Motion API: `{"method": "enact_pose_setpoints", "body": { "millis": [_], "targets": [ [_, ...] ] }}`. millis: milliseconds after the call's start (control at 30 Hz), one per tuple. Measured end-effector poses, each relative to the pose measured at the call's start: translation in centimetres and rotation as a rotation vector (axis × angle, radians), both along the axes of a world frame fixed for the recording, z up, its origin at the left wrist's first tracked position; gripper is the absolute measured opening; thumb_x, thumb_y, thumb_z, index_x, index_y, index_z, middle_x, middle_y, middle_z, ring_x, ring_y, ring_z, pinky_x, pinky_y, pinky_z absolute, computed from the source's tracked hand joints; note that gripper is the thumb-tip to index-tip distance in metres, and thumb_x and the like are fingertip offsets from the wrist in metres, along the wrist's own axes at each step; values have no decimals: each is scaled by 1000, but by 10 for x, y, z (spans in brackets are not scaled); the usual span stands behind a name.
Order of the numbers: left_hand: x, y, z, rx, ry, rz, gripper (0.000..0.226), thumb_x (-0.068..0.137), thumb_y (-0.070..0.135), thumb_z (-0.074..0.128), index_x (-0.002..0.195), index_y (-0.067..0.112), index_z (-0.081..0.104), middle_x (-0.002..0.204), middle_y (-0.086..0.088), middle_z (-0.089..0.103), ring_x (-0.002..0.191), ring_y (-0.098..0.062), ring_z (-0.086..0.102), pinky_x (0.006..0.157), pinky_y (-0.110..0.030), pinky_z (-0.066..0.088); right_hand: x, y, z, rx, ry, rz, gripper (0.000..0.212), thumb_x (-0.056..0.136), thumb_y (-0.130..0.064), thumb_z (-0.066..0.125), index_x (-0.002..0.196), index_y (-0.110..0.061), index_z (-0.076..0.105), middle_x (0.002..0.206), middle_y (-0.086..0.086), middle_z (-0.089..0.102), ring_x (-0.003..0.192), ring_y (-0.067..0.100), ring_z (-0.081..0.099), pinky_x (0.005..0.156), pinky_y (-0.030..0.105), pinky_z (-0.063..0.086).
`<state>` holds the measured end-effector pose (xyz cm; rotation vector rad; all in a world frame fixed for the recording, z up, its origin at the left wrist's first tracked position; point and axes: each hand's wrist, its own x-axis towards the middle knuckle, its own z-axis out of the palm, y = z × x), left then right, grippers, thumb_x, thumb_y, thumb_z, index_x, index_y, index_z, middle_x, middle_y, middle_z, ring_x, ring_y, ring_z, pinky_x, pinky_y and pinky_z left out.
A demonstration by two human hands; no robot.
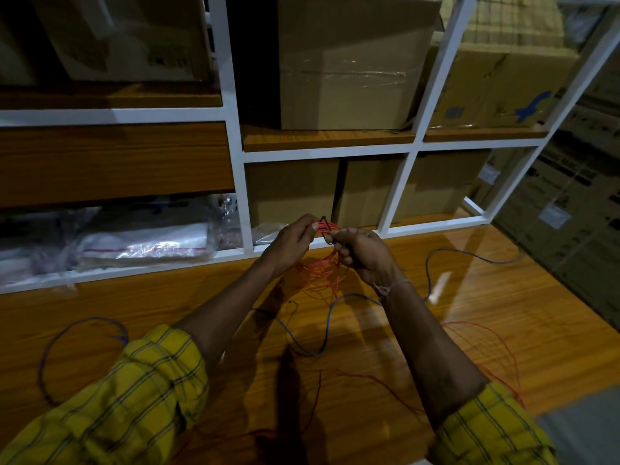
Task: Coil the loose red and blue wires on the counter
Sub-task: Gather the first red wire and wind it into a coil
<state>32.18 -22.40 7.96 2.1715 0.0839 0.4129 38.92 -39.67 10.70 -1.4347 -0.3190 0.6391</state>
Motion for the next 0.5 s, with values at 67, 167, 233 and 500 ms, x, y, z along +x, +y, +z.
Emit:
{"method": "enact_pose_setpoints", "body": {
  "millis": [67, 167, 233, 500],
  "targets": [
    [0, 0, 0, 8, 2, 0, 19, 111, 35, 37, 111, 28, 55, 78, 2, 54, 70, -14, 50, 65, -33, 39, 0, 1, 0, -2, 0, -2, 18, 100, -10, 58, 92, 0, 71, 63, 0, 55, 54, 10, 39, 45, 21, 31],
    [-1, 0, 2, 17, 10, -3, 20, 112, 35, 37, 113, 27, 55, 82, 3, 56, 74, -14, 52, 67, -32, 41, 1, 1, 0, -5, 4, -2, 19, 100, -9, 58, 90, 0, 71, 63, 1, 53, 53, 9, 38, 45, 21, 30],
    [-2, 0, 3, 12, 9, -5, 20, 112, 35, 37, 113, 26, 55, 81, 5, 55, 73, -13, 51, 66, -32, 40, 2, 1, -1, 0, 9, -1, 18, 100, -9, 58, 90, 1, 71, 62, 1, 53, 52, 9, 38, 44, 20, 30],
    [-4, 0, 2, 55, 9, -4, 20, 112, 34, 38, 117, 24, 56, 80, 7, 53, 72, -11, 51, 65, -31, 40, 8, 5, -4, 10, 25, -13, 18, 98, -10, 59, 90, -1, 72, 61, -1, 53, 50, 8, 37, 41, 20, 29]
  ]
}}
